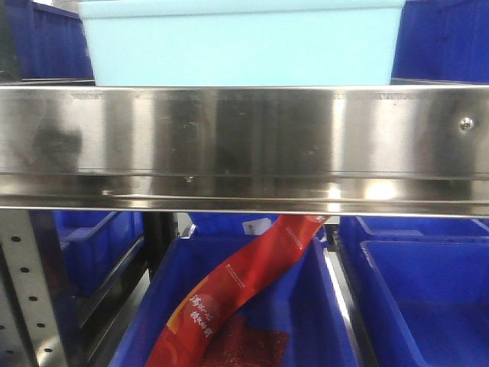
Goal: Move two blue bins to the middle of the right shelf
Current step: 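Open both grippers and pull them back from the teal bin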
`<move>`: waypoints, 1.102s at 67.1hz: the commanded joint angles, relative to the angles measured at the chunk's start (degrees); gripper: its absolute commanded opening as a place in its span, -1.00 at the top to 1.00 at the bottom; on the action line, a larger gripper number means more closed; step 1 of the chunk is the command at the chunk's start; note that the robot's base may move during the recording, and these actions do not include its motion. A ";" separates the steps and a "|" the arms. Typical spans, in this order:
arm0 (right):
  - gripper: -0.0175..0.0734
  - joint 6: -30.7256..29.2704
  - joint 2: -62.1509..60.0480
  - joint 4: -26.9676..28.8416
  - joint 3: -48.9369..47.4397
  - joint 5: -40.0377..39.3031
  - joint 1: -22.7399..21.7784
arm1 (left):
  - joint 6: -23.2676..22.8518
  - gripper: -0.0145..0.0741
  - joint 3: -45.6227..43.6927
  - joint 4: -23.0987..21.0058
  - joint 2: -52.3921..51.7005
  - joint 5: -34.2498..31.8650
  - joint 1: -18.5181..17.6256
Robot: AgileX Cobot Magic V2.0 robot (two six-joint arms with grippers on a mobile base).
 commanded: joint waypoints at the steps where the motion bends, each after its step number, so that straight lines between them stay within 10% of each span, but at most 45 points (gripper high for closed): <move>1: 0.97 -0.08 -0.33 -0.40 0.25 -1.13 -0.15 | 0.14 0.92 -0.01 0.21 -0.30 -1.21 0.09; 39: 0.97 -0.19 -0.33 0.08 0.25 -1.02 -0.54 | 0.14 0.92 -0.01 0.21 -0.30 -1.21 0.09; 51: 0.97 -15.20 -0.33 10.79 2.07 0.03 -8.57 | 0.14 0.92 -0.01 0.21 -0.30 -1.21 0.09; 74: 0.97 -15.22 -2.93 12.56 17.87 -10.19 -17.76 | 0.14 0.92 -0.01 0.21 -0.30 -1.21 0.09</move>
